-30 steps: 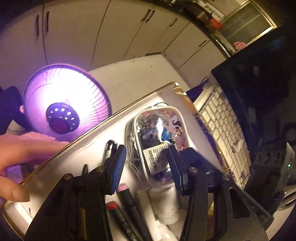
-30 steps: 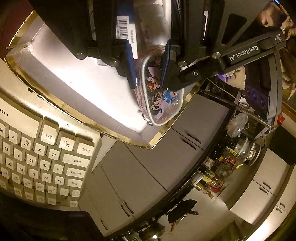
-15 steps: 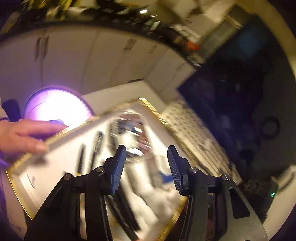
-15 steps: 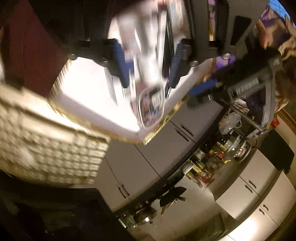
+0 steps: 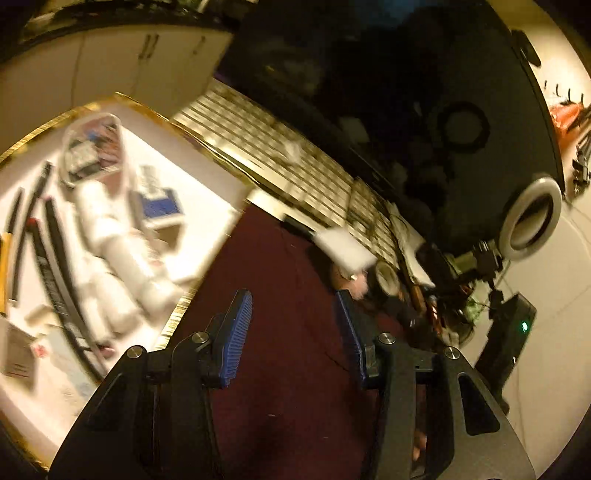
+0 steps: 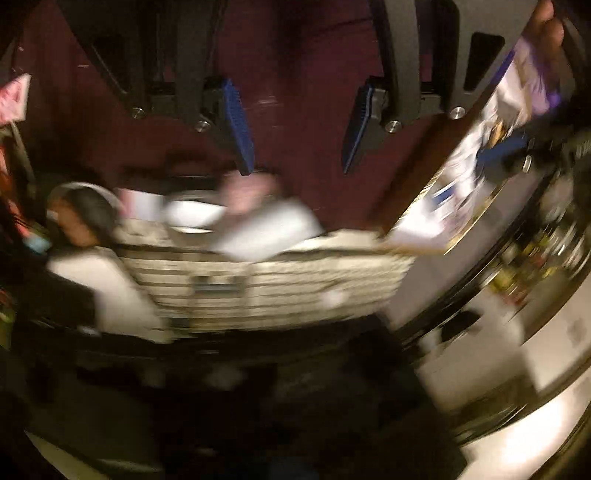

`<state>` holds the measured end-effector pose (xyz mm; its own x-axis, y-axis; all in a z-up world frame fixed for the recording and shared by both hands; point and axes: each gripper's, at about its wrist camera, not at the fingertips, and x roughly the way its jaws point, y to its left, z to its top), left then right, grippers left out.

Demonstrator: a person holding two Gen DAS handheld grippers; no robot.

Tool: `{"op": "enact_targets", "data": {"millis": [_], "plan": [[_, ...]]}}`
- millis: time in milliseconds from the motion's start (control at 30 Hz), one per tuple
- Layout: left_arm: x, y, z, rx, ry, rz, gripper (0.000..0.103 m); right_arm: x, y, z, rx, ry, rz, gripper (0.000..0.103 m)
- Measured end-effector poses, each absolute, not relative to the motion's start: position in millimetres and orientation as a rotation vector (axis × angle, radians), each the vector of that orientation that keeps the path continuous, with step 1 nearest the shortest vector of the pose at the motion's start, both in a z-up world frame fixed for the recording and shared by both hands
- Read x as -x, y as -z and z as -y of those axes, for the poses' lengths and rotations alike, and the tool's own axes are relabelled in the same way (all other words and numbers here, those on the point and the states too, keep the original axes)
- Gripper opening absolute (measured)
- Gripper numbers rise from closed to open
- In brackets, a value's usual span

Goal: Organize objects
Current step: 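Grasp the white foam block with left tool while right tool grasps the black tape roll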

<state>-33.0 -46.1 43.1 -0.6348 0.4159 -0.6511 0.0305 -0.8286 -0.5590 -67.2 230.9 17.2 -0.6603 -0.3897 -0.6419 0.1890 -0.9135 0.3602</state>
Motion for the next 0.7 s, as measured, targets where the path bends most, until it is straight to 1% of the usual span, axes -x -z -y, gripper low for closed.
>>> {"op": "enact_targets", "data": {"millis": [100,233,367,400,433,500,533,567,700], "plan": [[43.4,-40.3,34.7,1.231,-2.527,0.778,0.046,83.2,-16.4,-257.1,-1.131,2.642,0.462,0.048],[57.1,-35.2,28.0,1.265,-2.509,0.786,0.046,98.9,-7.2,-290.2,-1.191,2.655,0.654,0.048],[73.2,-31.3,18.7,1.305,-2.488,0.782,0.046,110.9,-0.4,-291.5,-1.221,2.623,0.714,0.047],[78.5,-31.1,15.2,1.306,-2.482,0.778,0.046,112.6,-1.3,-289.0,-1.224,2.633,0.698,0.043],[83.7,-30.8,12.1,1.311,-2.482,0.778,0.046,116.7,0.1,-288.6,-1.232,2.656,0.685,0.037],[93.2,-29.8,7.1,1.311,-2.486,0.779,0.046,119.1,0.7,-285.4,-1.239,2.668,0.674,0.03],[97.1,-28.6,5.4,1.313,-2.486,0.781,0.046,121.0,2.9,-282.6,-1.253,2.671,0.66,0.018],[103.4,-25.8,2.8,1.33,-2.483,0.784,0.046,121.9,5.0,-280.4,-1.249,2.673,0.657,0.015],[128.5,-9.2,-10.0,1.415,-2.421,0.803,0.046,118.9,7.9,-285.0,-1.215,2.65,0.669,0.012]]}}
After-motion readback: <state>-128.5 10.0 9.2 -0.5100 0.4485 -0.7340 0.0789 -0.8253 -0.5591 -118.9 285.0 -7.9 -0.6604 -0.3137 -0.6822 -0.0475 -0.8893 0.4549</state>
